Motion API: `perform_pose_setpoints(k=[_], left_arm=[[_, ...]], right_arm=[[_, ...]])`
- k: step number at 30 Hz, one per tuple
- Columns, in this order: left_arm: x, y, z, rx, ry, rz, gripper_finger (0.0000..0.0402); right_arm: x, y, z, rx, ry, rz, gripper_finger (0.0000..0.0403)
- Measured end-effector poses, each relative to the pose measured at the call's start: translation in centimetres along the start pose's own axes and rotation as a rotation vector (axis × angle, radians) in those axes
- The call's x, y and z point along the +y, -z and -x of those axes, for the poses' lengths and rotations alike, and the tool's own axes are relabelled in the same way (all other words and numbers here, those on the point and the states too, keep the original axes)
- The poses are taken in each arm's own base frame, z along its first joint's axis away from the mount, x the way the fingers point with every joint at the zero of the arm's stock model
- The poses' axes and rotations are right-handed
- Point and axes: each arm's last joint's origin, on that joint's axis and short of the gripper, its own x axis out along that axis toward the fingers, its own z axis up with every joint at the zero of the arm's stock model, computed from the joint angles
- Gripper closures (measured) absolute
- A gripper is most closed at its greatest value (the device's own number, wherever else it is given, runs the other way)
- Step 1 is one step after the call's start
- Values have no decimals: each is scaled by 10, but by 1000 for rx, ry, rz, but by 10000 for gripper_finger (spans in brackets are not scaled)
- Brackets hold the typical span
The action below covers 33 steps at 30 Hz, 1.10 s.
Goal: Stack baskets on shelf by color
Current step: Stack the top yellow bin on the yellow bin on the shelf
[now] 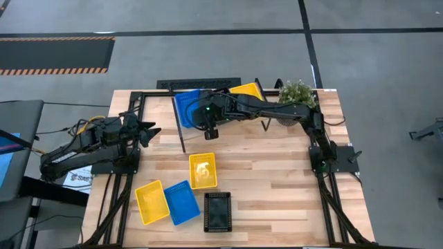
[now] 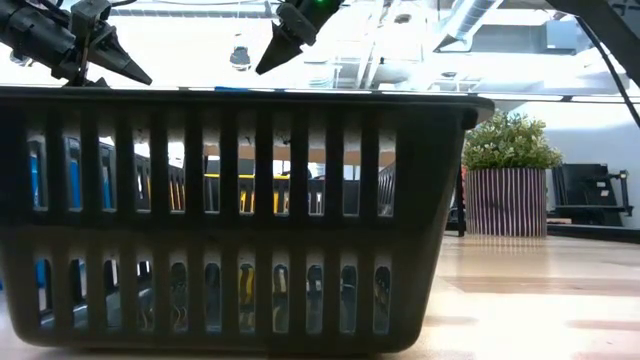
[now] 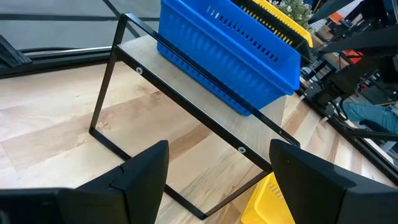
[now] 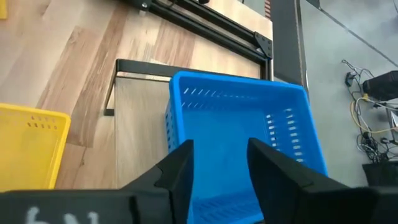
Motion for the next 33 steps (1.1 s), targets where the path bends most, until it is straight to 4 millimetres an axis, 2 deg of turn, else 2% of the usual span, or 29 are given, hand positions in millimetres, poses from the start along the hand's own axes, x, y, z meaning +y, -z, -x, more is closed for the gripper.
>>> perform_pose_setpoints(k=[2,6,9,13,16,21,28,33], left_arm=[[0,0,0,0,0,0,136],[0,0,0,0,0,0,136],[0,0,0,0,0,-4,136],[0,0,0,-1,0,-6,136],[0,0,0,-1,0,-10,136],[0,0,0,-1,0,-11,136],[0,0,0,-1,2,-11,136],[0,1,0,11,-3,-5,136]], right_arm=[[2,-4,8,-17,2,3,220],[10,-17,42,-58,-16,-44,210],[22,-17,64,-3,-75,-105,209],[42,-14,81,106,-143,-250,213],[60,-12,85,186,-180,-324,215],[101,-7,66,261,-233,-296,213],[150,-9,18,154,-278,-285,217],[177,-5,-11,161,-337,-266,214]])
